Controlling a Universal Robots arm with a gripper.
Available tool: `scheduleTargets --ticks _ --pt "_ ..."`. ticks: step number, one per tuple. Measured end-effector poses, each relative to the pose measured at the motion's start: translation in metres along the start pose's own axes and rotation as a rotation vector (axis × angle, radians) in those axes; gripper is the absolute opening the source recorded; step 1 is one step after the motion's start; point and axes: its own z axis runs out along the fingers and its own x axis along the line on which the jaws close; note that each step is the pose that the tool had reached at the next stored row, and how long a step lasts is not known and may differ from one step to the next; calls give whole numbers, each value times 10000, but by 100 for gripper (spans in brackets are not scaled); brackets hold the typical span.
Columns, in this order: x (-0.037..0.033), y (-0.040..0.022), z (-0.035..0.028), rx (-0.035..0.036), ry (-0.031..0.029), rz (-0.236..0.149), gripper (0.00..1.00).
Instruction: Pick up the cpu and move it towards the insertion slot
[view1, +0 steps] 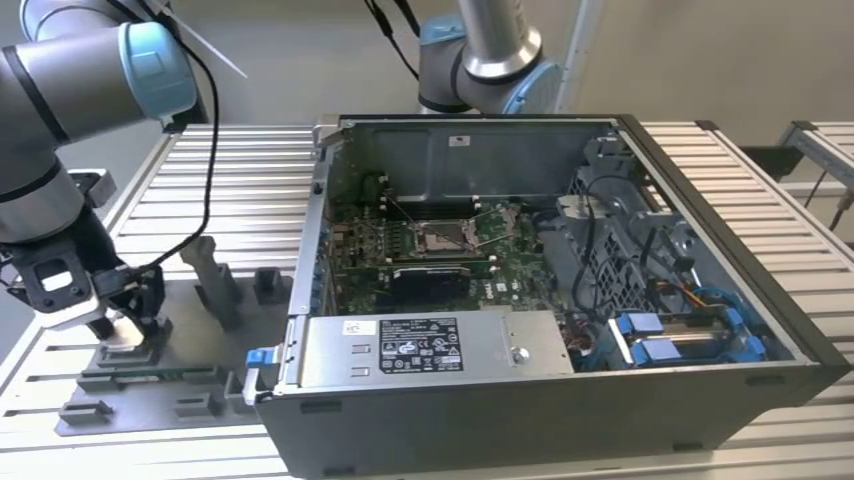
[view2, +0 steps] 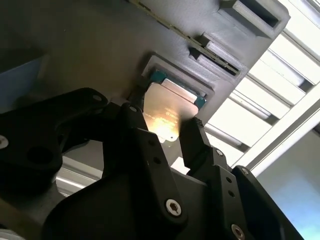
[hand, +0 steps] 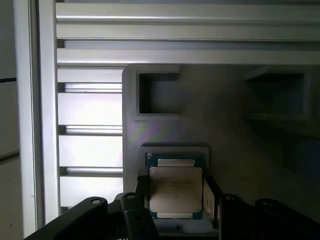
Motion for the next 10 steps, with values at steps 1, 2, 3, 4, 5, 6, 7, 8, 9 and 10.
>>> scheduleTargets --ticks 1,2,3,4,5,6,7,8,9,10 --pt "0 0 -29 -1 0 0 0" --pt "-1 0 -61 0 1 0 0" --pt "-1 0 -90 0 0 0 0" --pt "-1 0 -122 0 0 0 0" --pt "-2 0 -156 0 1 0 0" --pt "-3 -1 -192 0 1 -2 0" --pt "-3 -1 -230 0 0 -1 0" --pt "-3 -1 -266 0 1 -2 0" --pt "-3 -1 -299 0 0 -1 0" --pt "-4 -1 -327 0 0 -1 0"
